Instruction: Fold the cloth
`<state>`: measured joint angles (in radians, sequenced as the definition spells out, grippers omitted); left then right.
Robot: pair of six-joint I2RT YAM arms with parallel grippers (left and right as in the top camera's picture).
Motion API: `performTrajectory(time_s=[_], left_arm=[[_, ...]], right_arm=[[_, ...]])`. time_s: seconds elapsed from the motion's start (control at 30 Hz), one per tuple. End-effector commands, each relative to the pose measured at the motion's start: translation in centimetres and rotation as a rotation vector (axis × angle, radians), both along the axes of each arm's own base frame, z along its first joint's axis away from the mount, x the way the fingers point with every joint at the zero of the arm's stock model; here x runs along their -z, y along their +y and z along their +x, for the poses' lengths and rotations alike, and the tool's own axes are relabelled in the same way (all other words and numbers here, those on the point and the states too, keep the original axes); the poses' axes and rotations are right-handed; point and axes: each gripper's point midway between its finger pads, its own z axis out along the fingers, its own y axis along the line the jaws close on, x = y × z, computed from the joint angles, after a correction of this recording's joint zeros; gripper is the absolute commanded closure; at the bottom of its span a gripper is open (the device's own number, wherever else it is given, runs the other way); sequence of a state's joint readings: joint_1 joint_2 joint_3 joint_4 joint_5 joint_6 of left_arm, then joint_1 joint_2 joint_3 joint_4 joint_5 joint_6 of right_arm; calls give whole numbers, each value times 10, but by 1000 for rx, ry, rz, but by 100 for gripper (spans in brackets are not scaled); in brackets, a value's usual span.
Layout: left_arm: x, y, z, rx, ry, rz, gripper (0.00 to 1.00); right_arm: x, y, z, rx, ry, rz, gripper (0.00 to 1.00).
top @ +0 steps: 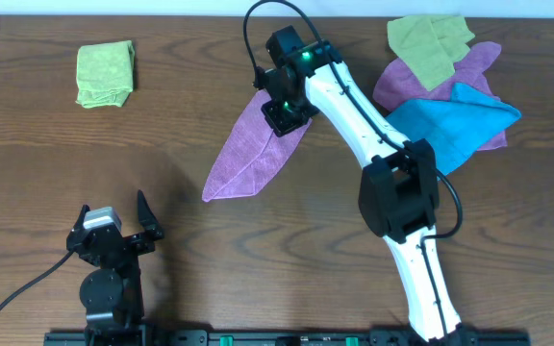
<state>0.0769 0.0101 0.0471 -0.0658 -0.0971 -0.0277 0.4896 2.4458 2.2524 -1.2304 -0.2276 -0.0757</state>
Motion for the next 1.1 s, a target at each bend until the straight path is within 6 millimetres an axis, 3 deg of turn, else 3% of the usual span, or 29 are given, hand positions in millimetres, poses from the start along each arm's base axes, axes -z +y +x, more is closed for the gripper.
performTrajectory(time_s=[0.0,0.13,0.23,0.27,0.3,0.33,0.47,0.63,0.73,1.07], left_arm=[[19,3,0,-12,46,3,4],[19,3,0,-13,46,3,5],[19,3,0,-12,46,3,4],[19,3,0,-13,45,3,5],[19,3,0,-12,46,3,5],[19,2,0,-12,46,3,5],[19,2,0,-12,45,3,5],[19,3,0,-13,46,3,5],[19,3,0,-13,46,3,5],[19,3,0,-12,46,3,4]], right_arm=[[-14,15,5,-3,-41,38,99],[-38,55,17,-54,-166,121,99],[-64,106,17,-133,-238,291,97],[-80,135,7,-198,-232,427,81],[-90,152,-4,-251,-219,515,26],[-92,157,-8,-294,-230,526,1],[-64,111,22,-159,-307,247,1],[-46,67,24,-91,-239,117,1],[-29,44,21,-68,-197,37,13],[8,36,15,-172,-193,-9,26]])
